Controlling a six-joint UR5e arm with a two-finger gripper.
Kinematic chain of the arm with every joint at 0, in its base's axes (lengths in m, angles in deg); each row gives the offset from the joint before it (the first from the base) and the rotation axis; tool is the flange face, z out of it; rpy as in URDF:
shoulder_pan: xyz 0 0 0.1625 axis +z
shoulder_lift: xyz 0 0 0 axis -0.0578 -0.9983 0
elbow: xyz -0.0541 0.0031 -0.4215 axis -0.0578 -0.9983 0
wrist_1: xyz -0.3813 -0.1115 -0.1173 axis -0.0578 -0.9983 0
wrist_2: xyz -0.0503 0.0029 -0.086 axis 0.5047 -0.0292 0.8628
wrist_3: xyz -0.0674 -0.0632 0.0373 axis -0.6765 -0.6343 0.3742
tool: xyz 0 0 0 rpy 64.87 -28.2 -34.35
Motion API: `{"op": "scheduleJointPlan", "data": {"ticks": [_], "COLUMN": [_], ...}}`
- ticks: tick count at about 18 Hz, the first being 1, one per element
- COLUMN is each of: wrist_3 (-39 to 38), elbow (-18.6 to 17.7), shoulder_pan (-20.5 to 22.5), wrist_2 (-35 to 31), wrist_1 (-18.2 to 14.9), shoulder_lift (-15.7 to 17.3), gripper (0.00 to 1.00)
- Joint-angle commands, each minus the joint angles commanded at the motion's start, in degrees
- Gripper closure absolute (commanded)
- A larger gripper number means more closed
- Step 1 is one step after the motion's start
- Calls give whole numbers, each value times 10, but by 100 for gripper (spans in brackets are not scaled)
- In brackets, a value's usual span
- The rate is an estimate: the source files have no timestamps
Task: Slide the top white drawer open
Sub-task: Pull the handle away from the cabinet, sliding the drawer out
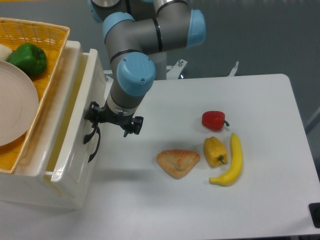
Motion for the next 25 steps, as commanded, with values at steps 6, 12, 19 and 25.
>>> {"op": "scheduleJointPlan", "data": {"ticks": [6,12,19,25], "wrist_3": [25,26,38,59], "elbow": [1,6,11,17], "shoulder_pan": [12,25,33,43], "wrist_2": [-25,-26,-26,-38], "wrist_1": [-1,-1,-1,-2], "shoulder_lift": [0,-1,-3,-4], "gripper": [0,0,0,0]}}
